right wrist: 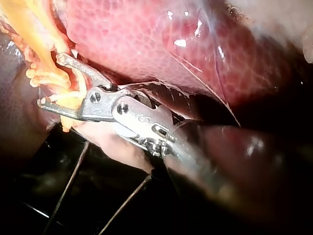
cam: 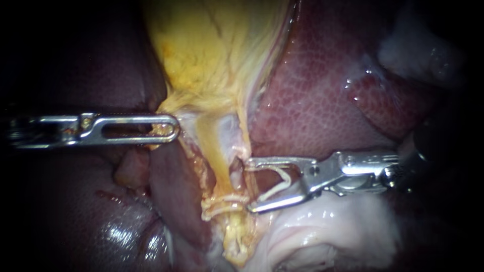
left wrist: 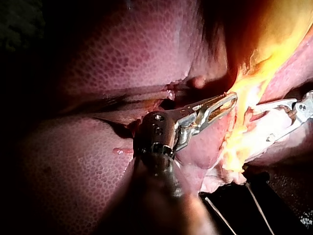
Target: Clipping third clip left tube
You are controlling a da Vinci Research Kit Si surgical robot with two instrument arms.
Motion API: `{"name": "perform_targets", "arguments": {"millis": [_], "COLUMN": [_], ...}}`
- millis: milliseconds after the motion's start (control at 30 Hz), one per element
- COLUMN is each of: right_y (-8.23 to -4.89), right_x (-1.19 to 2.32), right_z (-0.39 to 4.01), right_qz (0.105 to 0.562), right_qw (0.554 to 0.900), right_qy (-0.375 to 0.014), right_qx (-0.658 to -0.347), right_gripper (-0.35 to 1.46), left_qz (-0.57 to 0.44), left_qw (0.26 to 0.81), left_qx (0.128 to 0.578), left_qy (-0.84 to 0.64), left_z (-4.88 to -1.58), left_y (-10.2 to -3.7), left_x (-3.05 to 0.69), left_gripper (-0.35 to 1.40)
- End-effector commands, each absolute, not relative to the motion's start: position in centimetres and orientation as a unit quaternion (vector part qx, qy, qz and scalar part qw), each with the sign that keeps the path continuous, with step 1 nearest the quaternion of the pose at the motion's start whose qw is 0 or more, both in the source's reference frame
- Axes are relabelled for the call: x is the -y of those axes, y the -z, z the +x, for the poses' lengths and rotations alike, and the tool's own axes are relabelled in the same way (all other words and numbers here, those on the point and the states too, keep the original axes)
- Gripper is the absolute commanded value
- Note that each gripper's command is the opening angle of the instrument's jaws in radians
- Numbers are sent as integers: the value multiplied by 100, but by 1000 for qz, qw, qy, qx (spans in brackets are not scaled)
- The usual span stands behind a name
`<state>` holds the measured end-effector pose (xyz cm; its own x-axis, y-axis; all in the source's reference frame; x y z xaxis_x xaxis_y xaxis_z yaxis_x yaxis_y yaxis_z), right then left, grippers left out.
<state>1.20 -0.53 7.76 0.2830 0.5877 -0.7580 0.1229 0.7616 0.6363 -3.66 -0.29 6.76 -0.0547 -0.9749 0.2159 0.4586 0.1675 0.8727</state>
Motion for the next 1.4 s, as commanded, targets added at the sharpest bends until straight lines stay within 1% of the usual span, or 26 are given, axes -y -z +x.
{"name": "perform_targets", "arguments": {"millis": [33,133,233,400,633,900,1167,1400], "right_y": [-781,-794,-799,-799,-787,-772,-775,-779], "right_x": [54,57,56,52,46,48,53,49], "right_z": [121,129,139,156,170,174,190,207], "right_qz": [308,314,319,332,373,414,439,447], "right_qw": [740,738,737,719,665,622,607,593], "right_qy": [-159,-165,-172,-182,-203,-211,-215,-222], "right_qx": [-577,-574,-571,-582,-615,-630,-627,-633], "right_gripper": [60,60,60,60,60,60,59,59], "left_qz": [291,291,291,291,291,289,289,289], "left_qw": [623,622,622,622,623,623,623,623], "left_qx": [443,443,443,443,443,443,443,443], "left_qy": [576,576,576,576,576,577,577,577], "left_z": [-366,-366,-366,-366,-365,-361,-362,-363], "left_y": [-675,-675,-674,-674,-675,-681,-681,-681], "left_x": [29,29,30,30,30,26,27,27], "left_gripper": [-35,-35,-35,-35,-35,-35,-35,-35]}}
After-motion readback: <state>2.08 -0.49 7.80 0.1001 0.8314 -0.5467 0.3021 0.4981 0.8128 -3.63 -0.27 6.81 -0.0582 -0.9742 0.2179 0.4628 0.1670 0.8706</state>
